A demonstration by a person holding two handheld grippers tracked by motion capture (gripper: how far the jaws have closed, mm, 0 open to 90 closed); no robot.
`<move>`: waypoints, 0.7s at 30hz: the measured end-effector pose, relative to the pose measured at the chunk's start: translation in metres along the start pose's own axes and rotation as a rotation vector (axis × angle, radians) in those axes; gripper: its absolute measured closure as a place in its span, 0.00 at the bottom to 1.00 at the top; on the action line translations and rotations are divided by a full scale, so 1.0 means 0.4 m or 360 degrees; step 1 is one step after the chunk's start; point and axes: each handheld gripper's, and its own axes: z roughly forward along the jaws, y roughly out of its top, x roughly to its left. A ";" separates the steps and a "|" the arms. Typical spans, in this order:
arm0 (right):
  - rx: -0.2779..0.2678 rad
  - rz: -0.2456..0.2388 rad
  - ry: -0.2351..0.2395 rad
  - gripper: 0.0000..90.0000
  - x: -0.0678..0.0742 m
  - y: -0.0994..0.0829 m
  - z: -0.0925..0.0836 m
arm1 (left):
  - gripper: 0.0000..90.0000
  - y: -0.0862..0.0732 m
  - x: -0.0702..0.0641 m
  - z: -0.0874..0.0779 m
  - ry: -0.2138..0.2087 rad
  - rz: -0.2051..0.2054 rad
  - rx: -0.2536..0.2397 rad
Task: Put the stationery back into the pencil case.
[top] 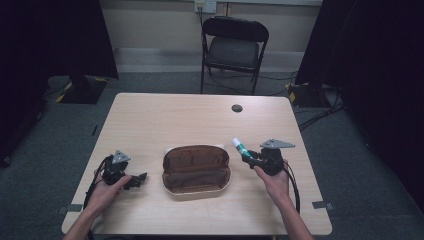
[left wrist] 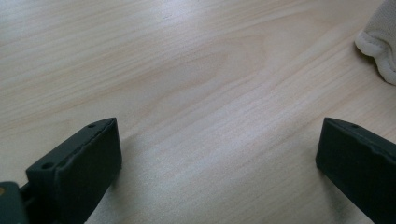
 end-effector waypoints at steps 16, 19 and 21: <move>-0.0160 -0.0147 0.0156 0.73 0.107 0.077 -0.066 | 0.00 0.000 0.000 0.000 0.0000 0.0001 0.0000; -0.0173 -0.0201 0.0195 0.73 0.139 0.091 -0.072 | 0.00 0.000 0.000 0.000 0.0001 0.0001 -0.0001; -0.0174 -0.0219 0.0214 0.73 0.152 0.095 -0.073 | 0.00 -0.001 0.001 0.000 -0.0003 0.0003 -0.0001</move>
